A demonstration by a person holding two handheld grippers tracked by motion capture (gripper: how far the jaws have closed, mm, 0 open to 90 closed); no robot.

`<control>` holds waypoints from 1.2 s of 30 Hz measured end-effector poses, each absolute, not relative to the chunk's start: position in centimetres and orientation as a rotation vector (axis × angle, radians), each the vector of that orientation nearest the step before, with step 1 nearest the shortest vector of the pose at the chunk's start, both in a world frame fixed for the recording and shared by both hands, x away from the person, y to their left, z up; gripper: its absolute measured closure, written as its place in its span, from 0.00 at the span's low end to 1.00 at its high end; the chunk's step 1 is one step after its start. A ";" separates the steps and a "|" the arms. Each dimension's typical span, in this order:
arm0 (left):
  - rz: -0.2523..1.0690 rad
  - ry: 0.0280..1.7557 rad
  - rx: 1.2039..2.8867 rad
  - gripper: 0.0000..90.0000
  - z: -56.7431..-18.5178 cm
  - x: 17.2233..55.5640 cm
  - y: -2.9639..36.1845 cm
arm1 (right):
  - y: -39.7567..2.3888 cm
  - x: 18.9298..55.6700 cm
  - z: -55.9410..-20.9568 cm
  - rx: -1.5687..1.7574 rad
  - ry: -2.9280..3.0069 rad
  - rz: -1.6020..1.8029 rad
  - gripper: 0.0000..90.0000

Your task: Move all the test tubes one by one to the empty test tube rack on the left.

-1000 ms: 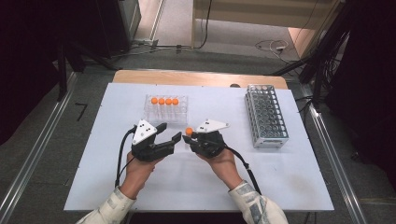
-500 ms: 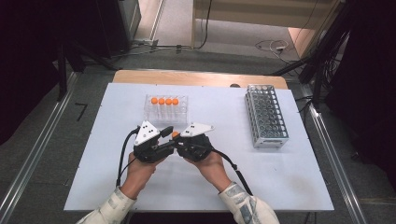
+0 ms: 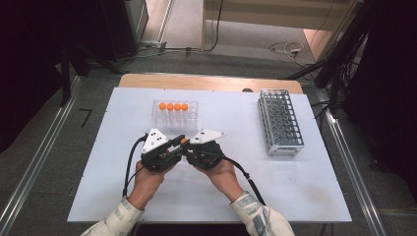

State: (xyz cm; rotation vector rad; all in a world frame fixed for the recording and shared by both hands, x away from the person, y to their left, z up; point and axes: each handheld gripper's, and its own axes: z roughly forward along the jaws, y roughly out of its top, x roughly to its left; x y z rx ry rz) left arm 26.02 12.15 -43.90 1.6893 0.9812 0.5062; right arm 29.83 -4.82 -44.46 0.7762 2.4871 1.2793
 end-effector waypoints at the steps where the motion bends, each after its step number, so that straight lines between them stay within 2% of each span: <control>1: 0.505 0.982 1.687 0.77 -43.9 26.0 12.2 | -4.8 29.8 -44.5 0.776 2.487 1.279 0.80; 10: 0.503 0.984 1.689 0.77 -43.9 26.1 12.1 | -4.9 29.9 -44.4 0.772 2.491 1.281 0.78; 14: 0.506 0.993 1.687 0.77 -43.9 26.2 12.3 | -5.1 30.0 -44.3 0.772 2.498 1.295 0.59; 22: 0.525 1.048 1.644 0.77 -43.4 26.8 13.8 | -6.7 30.4 -44.2 0.825 2.494 1.252 0.30; 36: 0.603 1.157 1.568 0.77 -41.8 28.1 17.3 | -12.7 30.6 -44.3 0.913 2.437 1.193 0.27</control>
